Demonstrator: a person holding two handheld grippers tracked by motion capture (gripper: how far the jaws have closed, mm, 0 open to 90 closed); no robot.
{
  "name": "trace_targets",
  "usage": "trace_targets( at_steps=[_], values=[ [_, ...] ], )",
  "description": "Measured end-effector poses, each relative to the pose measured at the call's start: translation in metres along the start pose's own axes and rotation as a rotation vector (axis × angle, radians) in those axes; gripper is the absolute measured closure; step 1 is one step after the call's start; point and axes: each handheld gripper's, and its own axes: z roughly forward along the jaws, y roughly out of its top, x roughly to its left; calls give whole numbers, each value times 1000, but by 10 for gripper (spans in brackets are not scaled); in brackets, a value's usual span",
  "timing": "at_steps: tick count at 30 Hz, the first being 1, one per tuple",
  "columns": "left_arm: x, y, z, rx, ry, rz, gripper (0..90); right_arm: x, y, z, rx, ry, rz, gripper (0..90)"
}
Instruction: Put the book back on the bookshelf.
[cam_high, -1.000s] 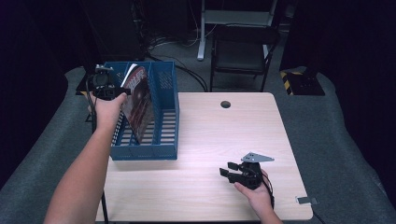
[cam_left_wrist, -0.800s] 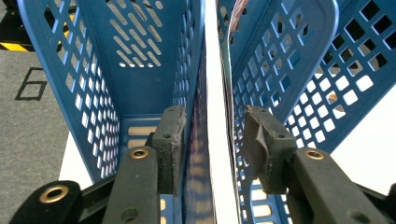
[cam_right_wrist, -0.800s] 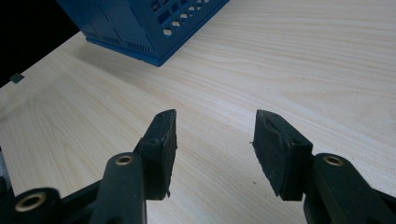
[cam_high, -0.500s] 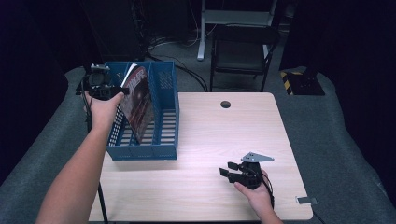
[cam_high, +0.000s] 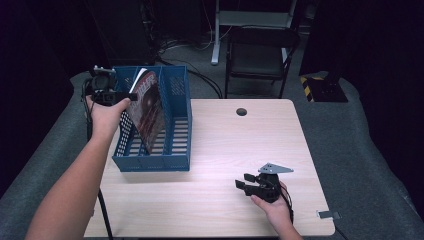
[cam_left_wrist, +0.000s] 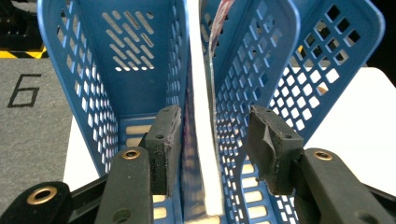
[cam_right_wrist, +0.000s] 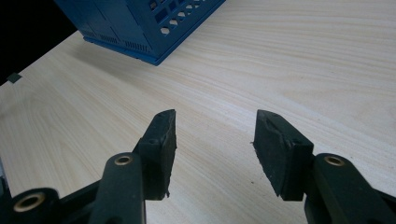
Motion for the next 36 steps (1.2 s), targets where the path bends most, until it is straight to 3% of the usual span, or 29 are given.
trace_targets(
  at_steps=[11, 20, 36],
  values=[
    [-4, 2, -9, 2, -13, 41, 537, -1, 0, 1, -1, 0, -6, 485],
    [-4, 4, -17, -6, -30, 42, 535, -1, 0, 1, 3, 0, 6, 485],
    [-25, -2, -28, -6, -99, 125, 524, -2, 0, 1, 3, 0, -3, 484]
  ],
)
